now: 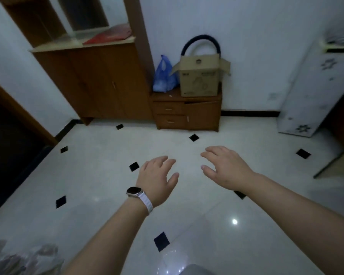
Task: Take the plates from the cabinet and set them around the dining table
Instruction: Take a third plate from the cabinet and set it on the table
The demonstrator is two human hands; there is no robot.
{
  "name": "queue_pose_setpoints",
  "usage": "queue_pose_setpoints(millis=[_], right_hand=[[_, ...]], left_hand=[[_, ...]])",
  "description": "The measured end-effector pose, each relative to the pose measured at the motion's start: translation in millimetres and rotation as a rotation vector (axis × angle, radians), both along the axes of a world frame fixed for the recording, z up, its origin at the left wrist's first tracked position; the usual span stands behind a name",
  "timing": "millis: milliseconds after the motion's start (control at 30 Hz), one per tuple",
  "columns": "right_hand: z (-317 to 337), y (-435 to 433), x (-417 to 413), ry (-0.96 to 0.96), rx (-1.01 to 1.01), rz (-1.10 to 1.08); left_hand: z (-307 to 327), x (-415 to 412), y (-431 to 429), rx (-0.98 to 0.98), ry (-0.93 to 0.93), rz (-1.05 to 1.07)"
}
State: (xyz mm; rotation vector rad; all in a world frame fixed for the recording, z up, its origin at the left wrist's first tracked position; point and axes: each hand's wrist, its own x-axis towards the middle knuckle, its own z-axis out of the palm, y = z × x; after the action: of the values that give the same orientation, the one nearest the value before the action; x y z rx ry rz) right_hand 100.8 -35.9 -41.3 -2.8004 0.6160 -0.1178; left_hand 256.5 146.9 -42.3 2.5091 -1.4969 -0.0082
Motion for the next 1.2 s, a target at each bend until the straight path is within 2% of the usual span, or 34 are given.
queue_pose_setpoints(millis=[167,400,500,867,1200], right_hand=[[-6.0,-56.4,-50.9,0.013,-0.049,-0.167],[-22.5,-115.2,-96.1,0.059,-0.009,-0.436],[-26.8,-131.2,-101.5,0.097,-0.017,-0.467],[-7.0,-229.7,-86.2,0.130,-0.036,-0.909],[-4.1,-238.4,-152.9,0.198,0.002,-1.284]], left_hand=[[-2.9,-13.1,-79.9,0.031,-0.024,-0.181],[-22.5,-16.0,-191.6,0.023,0.007,-0.433],[-26.4,-13.3,-219.4,-0.004,0.026,-0.468],[-29.8,22.6,-415.0,-0.052,0.114,-0.799],[-34.8,-61.0,-523.4,-0.029,0.113,-1.190]])
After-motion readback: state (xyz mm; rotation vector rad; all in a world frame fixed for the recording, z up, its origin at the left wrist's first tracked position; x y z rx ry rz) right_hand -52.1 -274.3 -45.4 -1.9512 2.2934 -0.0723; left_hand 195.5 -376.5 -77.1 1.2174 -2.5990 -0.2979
